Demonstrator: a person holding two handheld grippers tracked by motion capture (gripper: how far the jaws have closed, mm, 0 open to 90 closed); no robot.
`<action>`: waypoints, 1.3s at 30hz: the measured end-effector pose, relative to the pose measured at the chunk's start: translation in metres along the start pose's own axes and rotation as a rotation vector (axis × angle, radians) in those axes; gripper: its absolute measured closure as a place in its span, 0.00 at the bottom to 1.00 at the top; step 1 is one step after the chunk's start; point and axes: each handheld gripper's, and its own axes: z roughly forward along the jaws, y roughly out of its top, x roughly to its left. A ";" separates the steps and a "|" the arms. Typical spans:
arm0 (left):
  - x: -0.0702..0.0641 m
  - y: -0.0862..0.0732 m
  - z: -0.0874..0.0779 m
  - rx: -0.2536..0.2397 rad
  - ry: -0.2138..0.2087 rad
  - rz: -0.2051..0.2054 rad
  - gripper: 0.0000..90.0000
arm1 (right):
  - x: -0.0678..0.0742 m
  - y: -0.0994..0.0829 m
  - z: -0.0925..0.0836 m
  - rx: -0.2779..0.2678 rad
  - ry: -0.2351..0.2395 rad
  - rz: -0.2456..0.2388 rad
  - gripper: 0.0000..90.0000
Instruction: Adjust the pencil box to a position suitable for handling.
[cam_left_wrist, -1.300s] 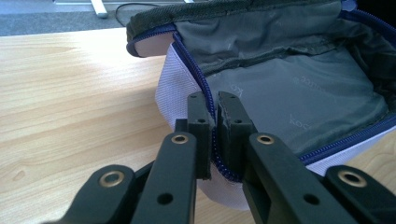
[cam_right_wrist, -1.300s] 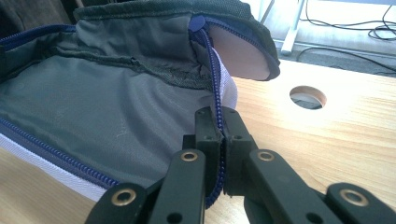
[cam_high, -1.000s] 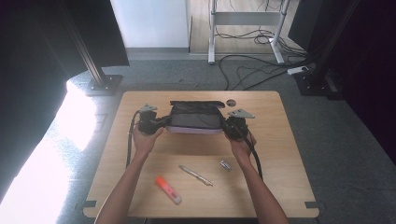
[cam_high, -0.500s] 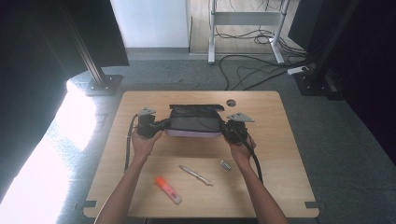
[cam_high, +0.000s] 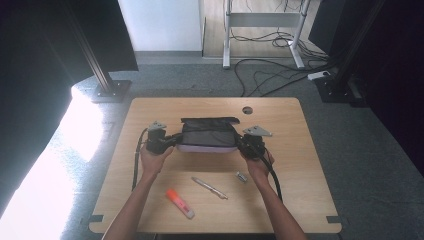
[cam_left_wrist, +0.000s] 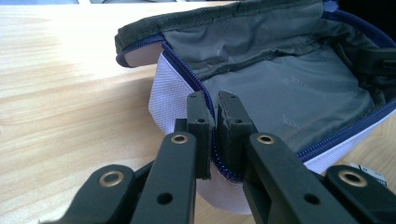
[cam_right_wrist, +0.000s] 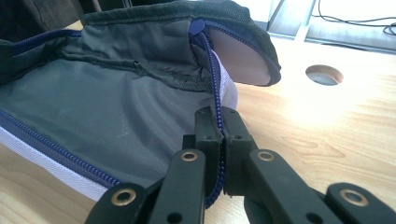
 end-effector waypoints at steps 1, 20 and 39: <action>0.000 -0.001 0.000 0.002 -0.001 0.001 0.94 | 0.000 -0.001 0.000 0.001 0.001 0.001 0.97; 0.009 -0.023 0.026 0.112 0.011 -0.022 0.93 | -0.004 -0.031 0.022 0.111 -0.002 0.012 0.96; 0.008 -0.034 0.038 0.176 0.033 -0.022 0.53 | -0.007 -0.052 0.028 0.171 -0.020 -0.006 0.85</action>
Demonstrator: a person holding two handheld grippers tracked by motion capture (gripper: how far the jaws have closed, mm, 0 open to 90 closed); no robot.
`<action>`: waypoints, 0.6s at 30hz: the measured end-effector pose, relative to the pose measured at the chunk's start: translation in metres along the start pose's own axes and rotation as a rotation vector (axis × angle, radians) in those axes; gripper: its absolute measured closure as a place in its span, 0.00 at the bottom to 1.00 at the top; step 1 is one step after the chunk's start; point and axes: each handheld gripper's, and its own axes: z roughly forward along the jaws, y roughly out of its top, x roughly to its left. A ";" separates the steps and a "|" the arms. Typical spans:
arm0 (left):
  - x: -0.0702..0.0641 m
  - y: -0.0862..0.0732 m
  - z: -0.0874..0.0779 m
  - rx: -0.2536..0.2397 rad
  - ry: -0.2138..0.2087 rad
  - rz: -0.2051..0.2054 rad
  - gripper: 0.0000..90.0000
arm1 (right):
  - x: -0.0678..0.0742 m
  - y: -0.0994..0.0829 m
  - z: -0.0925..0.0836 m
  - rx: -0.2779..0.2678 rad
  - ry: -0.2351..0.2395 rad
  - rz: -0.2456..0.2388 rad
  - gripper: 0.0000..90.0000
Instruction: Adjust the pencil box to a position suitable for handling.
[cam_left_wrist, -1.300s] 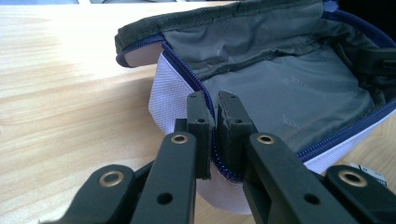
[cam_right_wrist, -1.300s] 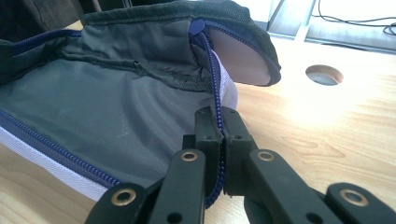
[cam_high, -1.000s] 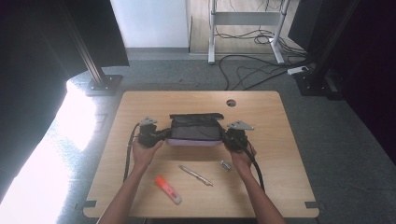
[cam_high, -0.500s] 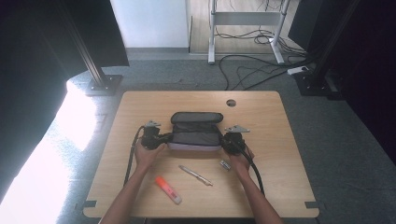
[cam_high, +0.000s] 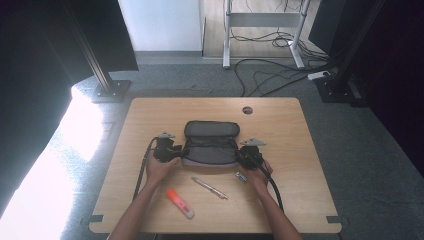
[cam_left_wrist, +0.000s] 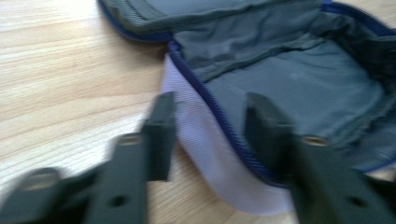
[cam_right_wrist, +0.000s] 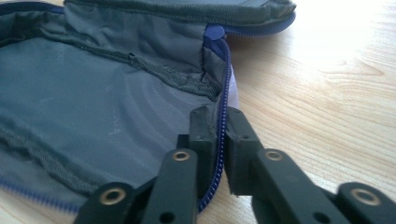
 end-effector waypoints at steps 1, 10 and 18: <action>0.000 0.000 0.000 -0.007 -0.002 -0.008 0.47 | 0.000 -0.001 -0.001 -0.005 0.008 -0.001 0.80; 0.002 0.003 -0.008 -0.059 -0.033 -0.021 0.19 | -0.004 -0.001 -0.014 -0.053 0.029 0.007 0.55; 0.005 0.005 -0.019 -0.097 -0.022 -0.015 0.16 | -0.006 0.002 -0.026 -0.099 0.057 -0.005 0.49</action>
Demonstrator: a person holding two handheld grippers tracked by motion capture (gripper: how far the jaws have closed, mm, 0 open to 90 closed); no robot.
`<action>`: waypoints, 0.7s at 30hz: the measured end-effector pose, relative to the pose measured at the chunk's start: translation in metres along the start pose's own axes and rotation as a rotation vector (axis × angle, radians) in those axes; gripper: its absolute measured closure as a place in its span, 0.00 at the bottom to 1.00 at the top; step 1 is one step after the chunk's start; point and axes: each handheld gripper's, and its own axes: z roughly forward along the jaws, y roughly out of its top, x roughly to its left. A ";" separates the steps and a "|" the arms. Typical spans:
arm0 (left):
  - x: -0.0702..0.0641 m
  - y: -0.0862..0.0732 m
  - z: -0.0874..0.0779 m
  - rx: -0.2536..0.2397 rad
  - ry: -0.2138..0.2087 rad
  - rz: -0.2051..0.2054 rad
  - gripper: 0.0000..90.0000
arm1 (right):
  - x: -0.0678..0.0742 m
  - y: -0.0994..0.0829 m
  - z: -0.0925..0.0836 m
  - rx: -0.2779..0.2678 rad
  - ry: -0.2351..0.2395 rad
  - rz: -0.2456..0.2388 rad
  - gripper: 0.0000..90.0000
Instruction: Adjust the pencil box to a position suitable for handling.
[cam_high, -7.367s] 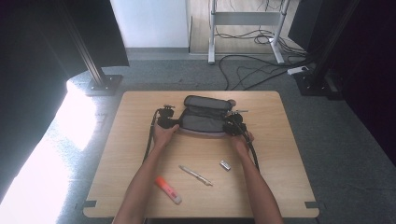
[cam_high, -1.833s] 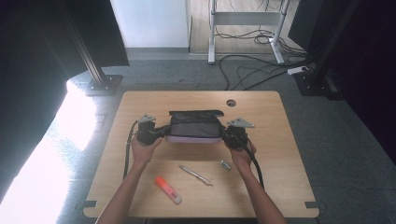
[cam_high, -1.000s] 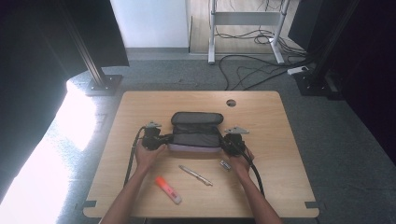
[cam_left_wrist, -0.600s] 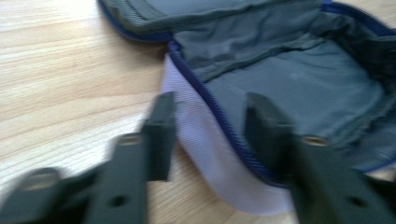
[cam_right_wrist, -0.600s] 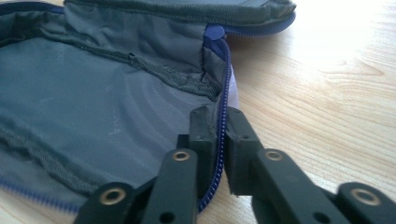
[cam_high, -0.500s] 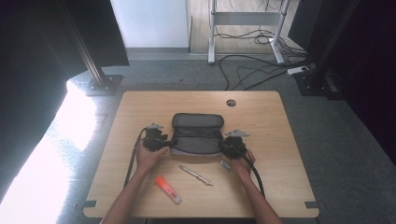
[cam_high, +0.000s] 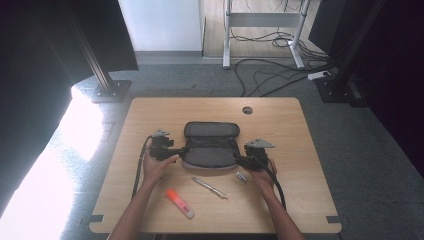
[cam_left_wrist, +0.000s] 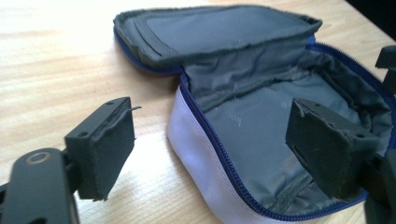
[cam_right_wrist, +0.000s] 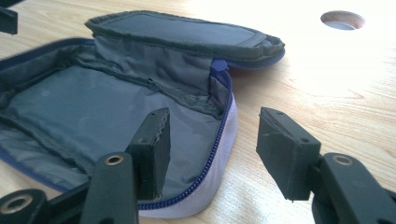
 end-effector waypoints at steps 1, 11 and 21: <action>0.000 0.000 -0.001 0.001 -0.001 -0.002 0.16 | 0.000 0.000 0.000 -0.001 -0.001 0.001 0.49; -0.001 -0.002 -0.018 -0.004 -0.021 -0.001 0.18 | 0.000 -0.008 -0.011 -0.006 0.039 -0.018 0.46; -0.009 -0.014 -0.037 -0.025 -0.034 0.019 0.20 | -0.004 -0.017 -0.035 -0.034 0.080 -0.025 0.45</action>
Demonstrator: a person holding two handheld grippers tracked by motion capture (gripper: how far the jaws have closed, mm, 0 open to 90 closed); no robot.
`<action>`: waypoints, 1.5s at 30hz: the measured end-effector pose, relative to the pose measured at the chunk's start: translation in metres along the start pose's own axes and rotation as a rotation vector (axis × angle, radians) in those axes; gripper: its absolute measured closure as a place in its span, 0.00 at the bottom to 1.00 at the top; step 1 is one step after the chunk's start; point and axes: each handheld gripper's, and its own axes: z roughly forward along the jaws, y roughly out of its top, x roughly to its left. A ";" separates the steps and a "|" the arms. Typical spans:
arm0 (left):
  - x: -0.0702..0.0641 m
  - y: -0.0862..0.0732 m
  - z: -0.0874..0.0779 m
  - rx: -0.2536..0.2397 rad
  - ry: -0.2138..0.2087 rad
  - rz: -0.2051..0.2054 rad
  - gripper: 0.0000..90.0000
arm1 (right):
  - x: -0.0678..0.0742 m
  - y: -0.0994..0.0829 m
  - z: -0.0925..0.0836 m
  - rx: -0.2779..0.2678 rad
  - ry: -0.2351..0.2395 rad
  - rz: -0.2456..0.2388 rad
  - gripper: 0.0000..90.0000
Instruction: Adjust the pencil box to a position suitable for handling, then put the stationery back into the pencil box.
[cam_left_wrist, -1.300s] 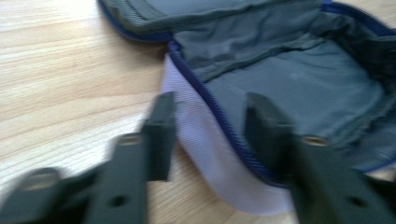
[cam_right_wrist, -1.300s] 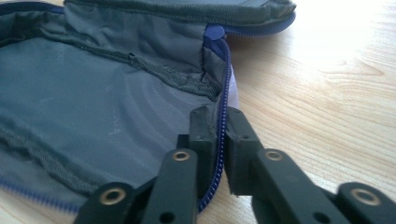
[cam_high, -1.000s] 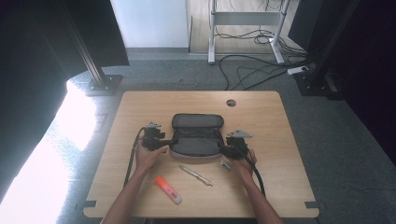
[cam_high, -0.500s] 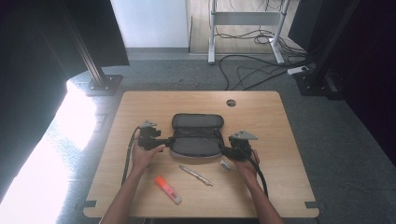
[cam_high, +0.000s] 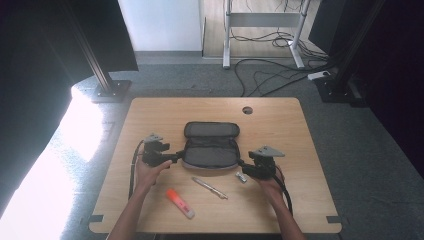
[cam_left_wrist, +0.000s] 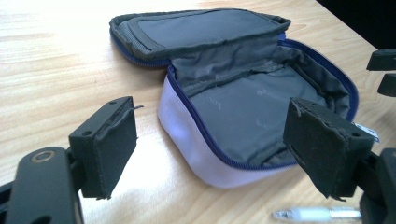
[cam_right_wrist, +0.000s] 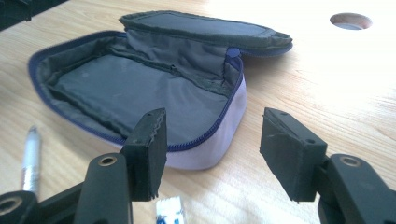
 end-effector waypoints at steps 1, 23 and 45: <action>0.000 -0.001 -0.002 -0.001 0.000 0.002 0.20 | 0.001 -0.001 -0.003 -0.005 0.006 -0.001 0.45; 0.007 -0.046 -0.043 -0.028 -0.038 -0.014 0.26 | 0.008 -0.039 -0.036 0.047 0.067 -0.044 0.44; 0.018 -0.062 -0.044 -0.009 0.003 -0.045 0.29 | 0.013 -0.049 -0.033 0.076 0.090 -0.067 0.44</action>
